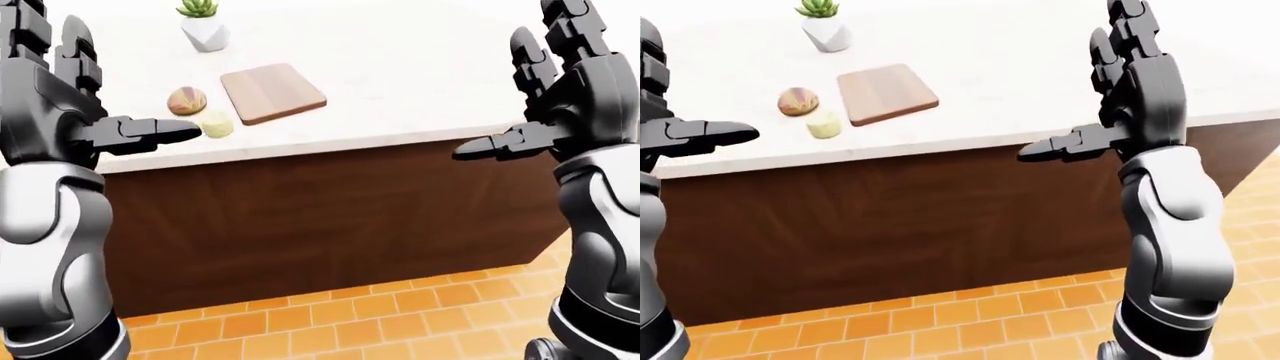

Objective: Place the bread and cheese on the cutting board.

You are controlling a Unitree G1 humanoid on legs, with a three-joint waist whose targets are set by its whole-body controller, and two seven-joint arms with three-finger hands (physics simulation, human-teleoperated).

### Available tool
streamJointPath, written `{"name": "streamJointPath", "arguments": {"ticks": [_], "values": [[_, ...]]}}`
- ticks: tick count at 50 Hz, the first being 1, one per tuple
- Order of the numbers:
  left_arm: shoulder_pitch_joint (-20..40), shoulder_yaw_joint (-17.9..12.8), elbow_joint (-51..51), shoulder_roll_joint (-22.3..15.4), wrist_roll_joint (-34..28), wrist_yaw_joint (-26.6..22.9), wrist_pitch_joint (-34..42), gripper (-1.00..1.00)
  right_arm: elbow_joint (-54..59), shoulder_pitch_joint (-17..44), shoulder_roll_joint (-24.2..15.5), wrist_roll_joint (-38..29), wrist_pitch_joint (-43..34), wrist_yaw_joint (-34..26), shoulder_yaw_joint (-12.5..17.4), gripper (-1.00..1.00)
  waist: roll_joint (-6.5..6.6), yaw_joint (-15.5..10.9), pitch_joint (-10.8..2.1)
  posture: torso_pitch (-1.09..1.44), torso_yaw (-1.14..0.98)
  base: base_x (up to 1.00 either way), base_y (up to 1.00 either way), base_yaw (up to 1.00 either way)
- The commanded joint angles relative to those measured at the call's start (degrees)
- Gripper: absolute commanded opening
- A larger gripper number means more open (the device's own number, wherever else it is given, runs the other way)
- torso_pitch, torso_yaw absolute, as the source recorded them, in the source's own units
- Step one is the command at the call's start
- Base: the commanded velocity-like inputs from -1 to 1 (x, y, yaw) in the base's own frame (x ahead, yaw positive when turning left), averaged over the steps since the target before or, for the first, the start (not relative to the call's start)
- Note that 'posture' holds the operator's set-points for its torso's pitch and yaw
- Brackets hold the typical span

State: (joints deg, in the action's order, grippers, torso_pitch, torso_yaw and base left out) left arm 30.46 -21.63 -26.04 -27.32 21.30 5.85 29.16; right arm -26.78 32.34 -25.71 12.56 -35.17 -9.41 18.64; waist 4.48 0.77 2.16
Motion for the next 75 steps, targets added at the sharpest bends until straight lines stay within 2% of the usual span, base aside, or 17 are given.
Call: {"name": "streamJointPath", "arguments": {"ticks": [1,3,14,22,25,27,37,40,41,45,49,51,53,54,61,66,75], "values": [[0.96,-0.77,-0.84,-0.62,-0.25,0.11,-1.09,1.0,-1.37,1.16,-0.58,0.18,1.3,-0.07,0.22,1.0,0.88,0.37,-2.16,0.0,0.0,0.09,0.21,0.0],[1.03,-0.73,-0.82,-0.59,-0.29,0.14,-1.08,1.0,-1.36,1.1,-0.53,0.12,1.39,-0.12,0.14,1.0,0.06,-0.26,-0.54,0.0,0.0,0.1,0.2,0.0],[1.54,-0.91,-0.54,-0.95,0.0,0.27,-0.75,1.0,-1.35,1.89,-0.81,0.07,0.69,-0.12,0.18,1.0,-7.87,-1.04,-0.75,0.0,0.0,0.11,0.19,0.0],[1.77,-0.99,-0.36,-1.31,0.12,0.27,-0.7,1.0,-1.34,1.87,-0.97,0.09,0.74,-0.13,0.21,1.0,-5.58,-0.66,-0.47,0.0,0.0,0.11,0.19,0.0],[1.61,-1.04,-0.42,-1.31,0.12,0.29,-0.86,1.0,-1.39,1.94,-1.05,0.17,0.63,-0.17,0.3,1.0,-2.99,-0.26,-0.22,0.0,0.0,0.11,0.19,0.0],[1.64,-1.05,-0.31,-1.33,0.12,0.24,-0.91,1.0,-1.41,1.84,-1.09,0.18,0.69,-0.17,0.36,1.0,1.03,-0.01,-1.34,0.0,0.0,0.11,0.2,0.0],[1.24,-0.86,-0.59,-1.05,-0.19,0.13,-0.98,1.0,-1.51,1.62,-1.06,0.27,0.77,-0.26,0.31,1.0,-4.57,-0.89,-0.14,0.0,0.0,0.11,0.19,0.0],[1.39,-0.98,-0.51,-1.1,-0.12,0.07,-0.92,1.0,-1.39,1.54,-1.04,0.24,0.88,-0.36,0.31,1.0,-8.41,-1.12,-0.84,0.0,0.0,0.11,0.19,0.0],[1.23,-0.99,-0.67,-1.05,-0.14,0.08,-0.95,1.0,-1.31,1.45,-1.01,0.21,1.01,-0.41,0.32,1.0,-6.8,-0.68,-0.61,0.0,0.0,0.12,0.19,0.0],[1.1,-0.9,-0.81,-1.01,-0.27,-0.01,-1.0,1.0,-1.44,1.49,-1.07,0.23,0.83,-0.48,0.36,1.0,-6.97,-0.58,-0.99,0.0,0.0,0.12,0.19,0.0],[1.09,-0.92,-0.84,-0.96,-0.43,-0.08,-1.05,1.0,-1.35,1.73,-1.2,0.25,0.75,-0.51,0.38,1.0,-4.6,-0.44,-0.05,0.0,0.0,0.13,0.19,0.0],[1.19,-0.93,-0.85,-0.98,-0.43,-0.09,-0.97,1.0,-1.41,1.76,-1.14,0.26,0.67,-0.47,0.34,1.0,-2.47,-0.11,-0.13,0.0,0.0,0.12,0.2,0.0],[1.27,-1.04,-0.76,-1.02,-0.35,-0.06,-0.9,1.0,-1.33,1.9,-1.19,0.28,0.59,-0.46,0.34,1.0,2.0,-0.04,-1.49,0.0,0.0,0.13,0.19,0.0],[1.42,-1.08,-0.66,-1.15,-0.31,-0.09,-0.85,1.0,-1.29,1.94,-1.18,0.26,0.64,-0.45,0.29,1.0,-0.57,-0.5,-0.69,0.0,0.0,0.12,0.19,0.0],[1.48,-1.03,-0.58,-1.31,-0.25,-0.09,-0.83,1.0,-1.24,1.94,-1.27,0.26,0.64,-0.58,0.36,1.0,-3.13,-0.82,-0.33,0.0,0.0,0.13,0.19,0.0],[1.47,-1.11,-0.48,-1.3,-0.27,-0.08,-0.94,1.0,-1.49,1.8,-1.21,0.25,0.58,-0.53,0.34,1.0,-7.88,-1.27,-0.66,0.0,0.0,0.13,0.19,0.0],[1.32,-1.13,-0.44,-1.26,-0.49,-0.18,-1.08,1.0,-1.63,1.89,-1.32,0.35,0.28,-0.61,0.42,1.0,-4.86,-0.5,-0.12,0.0,0.0,0.13,0.19,0.0]]}}
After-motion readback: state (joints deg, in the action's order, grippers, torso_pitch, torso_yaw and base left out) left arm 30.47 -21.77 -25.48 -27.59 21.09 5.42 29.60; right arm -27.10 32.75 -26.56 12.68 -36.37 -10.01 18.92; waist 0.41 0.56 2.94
